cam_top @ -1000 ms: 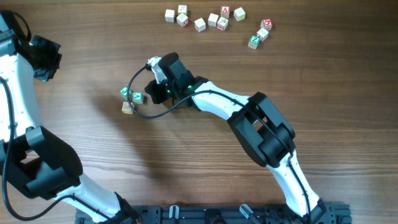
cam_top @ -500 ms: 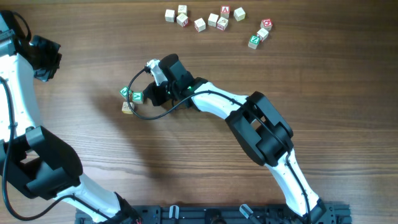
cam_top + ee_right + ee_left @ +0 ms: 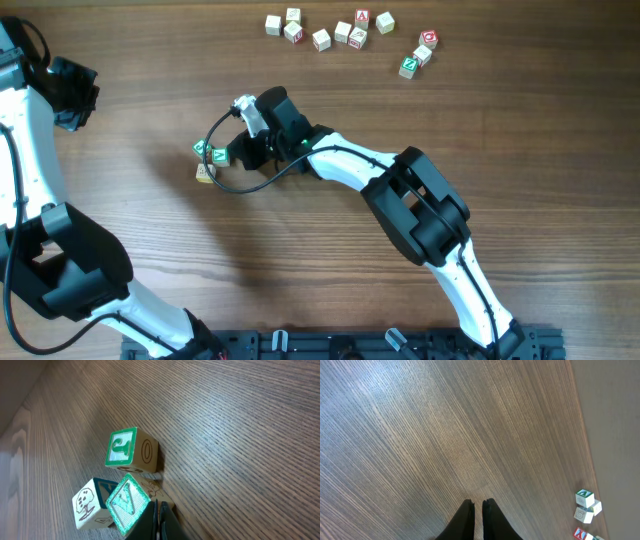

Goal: Form a circle
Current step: 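Nudge the placed blocks together with the right gripper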

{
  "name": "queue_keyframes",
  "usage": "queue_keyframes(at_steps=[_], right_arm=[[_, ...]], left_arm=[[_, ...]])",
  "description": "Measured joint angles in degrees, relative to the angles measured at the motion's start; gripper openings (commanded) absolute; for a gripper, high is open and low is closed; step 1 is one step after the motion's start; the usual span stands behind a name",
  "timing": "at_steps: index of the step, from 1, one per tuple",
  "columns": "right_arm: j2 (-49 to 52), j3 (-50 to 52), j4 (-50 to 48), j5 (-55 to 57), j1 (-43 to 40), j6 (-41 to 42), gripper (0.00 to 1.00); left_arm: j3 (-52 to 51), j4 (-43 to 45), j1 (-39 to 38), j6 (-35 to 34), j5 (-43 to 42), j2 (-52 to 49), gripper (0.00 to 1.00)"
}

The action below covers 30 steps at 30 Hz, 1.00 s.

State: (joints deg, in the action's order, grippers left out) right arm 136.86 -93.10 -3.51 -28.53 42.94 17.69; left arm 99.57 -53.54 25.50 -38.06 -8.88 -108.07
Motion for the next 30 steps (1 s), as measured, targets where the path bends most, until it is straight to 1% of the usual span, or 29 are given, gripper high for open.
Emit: queue_keyframes(at_steps=[16,21,26,27,28,30], right_arm=[[0.0,-0.02,-0.68,-0.09,0.0,0.0,0.04],[0.0,-0.02,-1.29,-2.29,0.0,-1.36,0.04],[0.0,-0.02,-1.27,-1.79,0.0,-1.51,0.04],[0.0,-0.02,-1.25,-1.25,-0.02,-1.51,0.04],[0.0,-0.02,-1.05,-0.52,-0.02,-1.51,0.04],[0.0,-0.02,-0.66,0.61,-0.24,-1.51,0.04]], left_arm=[[0.0,0.0,0.0,0.0,0.0,0.0,0.1],[0.0,0.0,0.0,0.0,0.0,0.0,0.1],[0.0,-0.02,0.0,0.0,0.0,0.0,0.1],[0.0,0.0,0.0,0.0,0.0,0.0,0.09],[0.0,-0.02,0.0,0.0,0.0,0.0,0.04],[0.0,0.0,0.0,-0.04,0.0,0.0,0.04]])
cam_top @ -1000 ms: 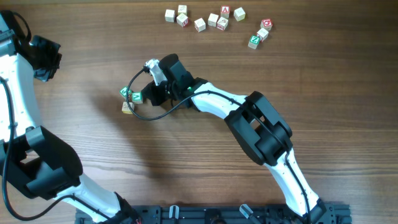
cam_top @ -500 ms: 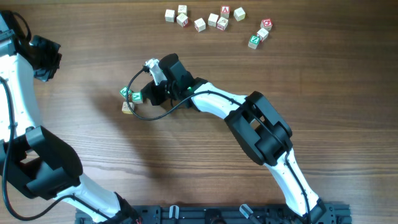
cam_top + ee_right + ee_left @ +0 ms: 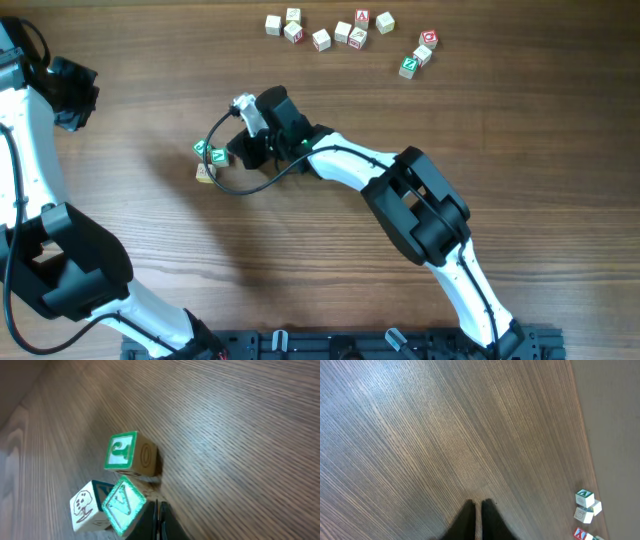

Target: Form a circle

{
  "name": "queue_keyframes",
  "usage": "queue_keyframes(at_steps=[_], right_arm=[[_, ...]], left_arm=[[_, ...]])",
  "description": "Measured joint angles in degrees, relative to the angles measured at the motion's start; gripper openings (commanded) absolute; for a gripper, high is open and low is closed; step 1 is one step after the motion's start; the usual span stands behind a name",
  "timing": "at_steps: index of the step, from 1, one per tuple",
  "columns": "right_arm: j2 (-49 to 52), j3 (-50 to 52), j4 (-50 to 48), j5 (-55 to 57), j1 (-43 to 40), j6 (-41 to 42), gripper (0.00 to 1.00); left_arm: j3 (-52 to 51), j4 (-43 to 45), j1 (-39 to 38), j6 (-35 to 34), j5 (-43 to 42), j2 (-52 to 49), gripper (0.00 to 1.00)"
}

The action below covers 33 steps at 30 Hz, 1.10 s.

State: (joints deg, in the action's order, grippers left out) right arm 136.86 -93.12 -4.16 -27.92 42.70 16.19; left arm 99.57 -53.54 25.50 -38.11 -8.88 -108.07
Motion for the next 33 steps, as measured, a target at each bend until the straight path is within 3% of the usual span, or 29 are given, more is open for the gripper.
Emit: queue_keyframes(at_steps=[6,16,24,33], right_arm=[[0.0,0.0,0.37,0.94,-4.87,2.25,0.04],[0.0,0.0,1.31,0.98,-8.37,5.66,0.04],[0.0,0.0,3.91,0.98,-12.48,10.67,0.04],[0.02,0.0,4.2,0.96,-13.33,12.11,0.04]], left_arm=[[-0.02,3.48,-1.31,4.22,-2.89,0.0,0.04],[-0.02,2.32,-11.89,15.85,-7.1,-2.95,0.04],[-0.09,-3.06,-12.7,19.65,-10.95,-13.79,0.04],[-0.09,-4.61,-12.87,20.33,-13.16,-15.06,0.04]])
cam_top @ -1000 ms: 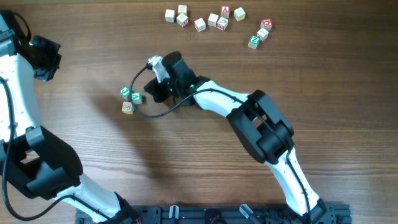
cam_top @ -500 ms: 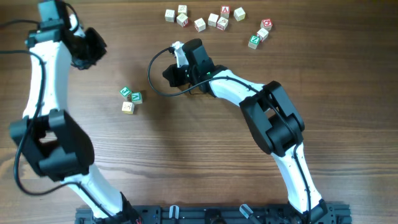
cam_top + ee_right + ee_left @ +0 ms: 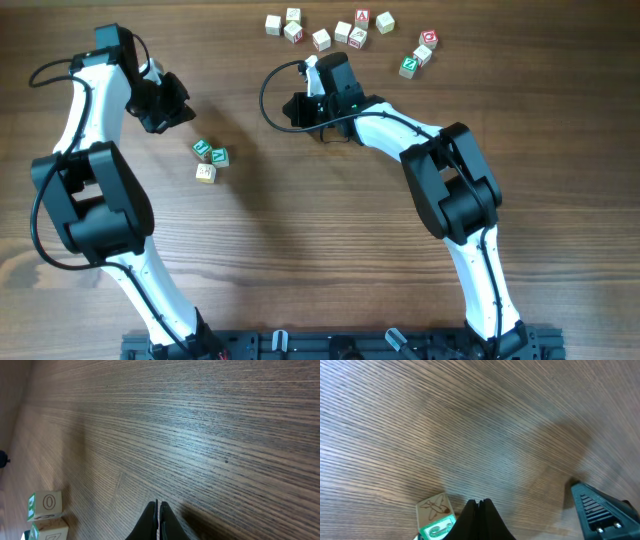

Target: Form a circle

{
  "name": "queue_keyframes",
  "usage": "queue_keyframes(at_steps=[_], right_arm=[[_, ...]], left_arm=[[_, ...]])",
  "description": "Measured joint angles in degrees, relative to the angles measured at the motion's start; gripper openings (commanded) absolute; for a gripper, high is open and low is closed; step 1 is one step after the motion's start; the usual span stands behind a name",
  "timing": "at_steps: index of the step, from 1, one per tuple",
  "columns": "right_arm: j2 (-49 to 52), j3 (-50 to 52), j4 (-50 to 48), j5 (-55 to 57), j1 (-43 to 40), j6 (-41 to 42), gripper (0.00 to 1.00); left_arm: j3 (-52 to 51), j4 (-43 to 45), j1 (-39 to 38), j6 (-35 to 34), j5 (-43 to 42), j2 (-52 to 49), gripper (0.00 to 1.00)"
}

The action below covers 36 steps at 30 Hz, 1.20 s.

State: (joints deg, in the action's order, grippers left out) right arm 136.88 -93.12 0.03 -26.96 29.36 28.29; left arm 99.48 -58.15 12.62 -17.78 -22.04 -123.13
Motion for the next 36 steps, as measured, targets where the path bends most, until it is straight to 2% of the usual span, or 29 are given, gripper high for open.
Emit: queue_keyframes(at_steps=[11,19,36], right_arm=[[-0.02,0.0,0.0,0.02,0.0,0.0,0.04],[0.0,0.0,0.0,0.02,0.0,0.0,0.04],[0.0,0.0,0.0,0.02,0.0,0.0,0.04]], left_arm=[[0.0,-1.18,-4.2,0.13,-3.19,-6.08,0.04],[0.0,-2.89,-4.96,-6.78,4.5,-6.25,0.04],[0.0,-4.9,-4.96,-8.09,7.26,-6.25,0.04]])
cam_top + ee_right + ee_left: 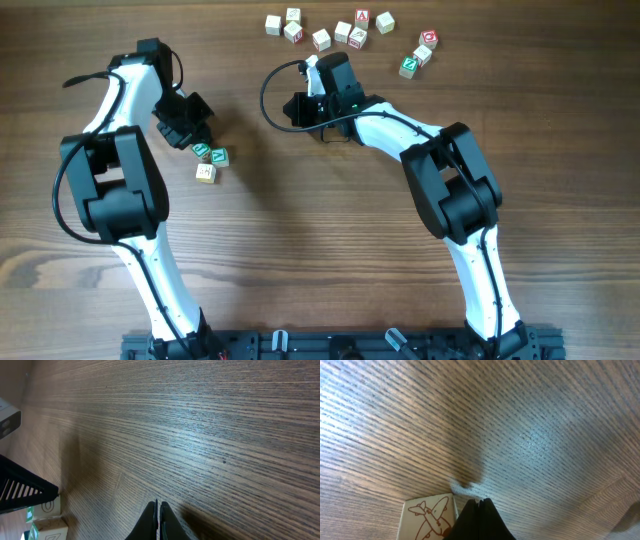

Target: Form a circle

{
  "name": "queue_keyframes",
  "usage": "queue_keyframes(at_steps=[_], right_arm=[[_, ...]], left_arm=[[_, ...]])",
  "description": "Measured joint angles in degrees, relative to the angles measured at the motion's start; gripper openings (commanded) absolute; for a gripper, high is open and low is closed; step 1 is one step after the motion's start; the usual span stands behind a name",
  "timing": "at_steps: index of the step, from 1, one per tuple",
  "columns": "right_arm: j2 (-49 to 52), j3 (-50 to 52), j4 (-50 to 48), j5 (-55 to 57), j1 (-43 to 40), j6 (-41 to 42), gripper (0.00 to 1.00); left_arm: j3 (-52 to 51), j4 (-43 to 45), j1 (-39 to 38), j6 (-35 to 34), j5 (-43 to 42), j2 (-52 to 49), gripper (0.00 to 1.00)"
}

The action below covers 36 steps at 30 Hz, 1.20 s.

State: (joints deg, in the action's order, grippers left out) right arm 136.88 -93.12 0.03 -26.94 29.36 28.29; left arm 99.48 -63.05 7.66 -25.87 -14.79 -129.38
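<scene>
Three wooden picture blocks form a small cluster on the table: a green-faced one point(201, 150), another green one point(219, 156) and a tan one point(205, 172). My left gripper point(200, 136) is shut and empty, just above the cluster. In the left wrist view its tips point(480, 503) sit right beside a block face with a red airplane drawing point(425, 517). My right gripper point(290, 108) is shut and empty over bare wood in the upper middle, and its tips point(157, 505) show low over the table.
Several more picture blocks point(322, 38) lie scattered along the far edge, with a red and green pair point(418, 55) at their right end. The right wrist view catches the cluster's blocks point(47, 505) and part of the left arm point(22, 491) at its lower left.
My left gripper has moved right and nearer, from up-left of the cluster to right against its top block. The right arm and the blocks have not moved.
At first my right gripper was shut at the three-block cluster, and my left arm hung back at the far left edge. Later the right gripper stood away in the upper middle and the left was near the cluster. Now the left tips are beside the airplane block.
</scene>
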Motion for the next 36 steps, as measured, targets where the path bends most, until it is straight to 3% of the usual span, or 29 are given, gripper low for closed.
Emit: queue_keyframes(at_steps=[36], right_arm=[[0.0,0.0,0.0,0.0,0.0,0.0,0.04]], left_arm=[[0.0,1.29,0.0,-1.49,2.58,0.0,0.04]])
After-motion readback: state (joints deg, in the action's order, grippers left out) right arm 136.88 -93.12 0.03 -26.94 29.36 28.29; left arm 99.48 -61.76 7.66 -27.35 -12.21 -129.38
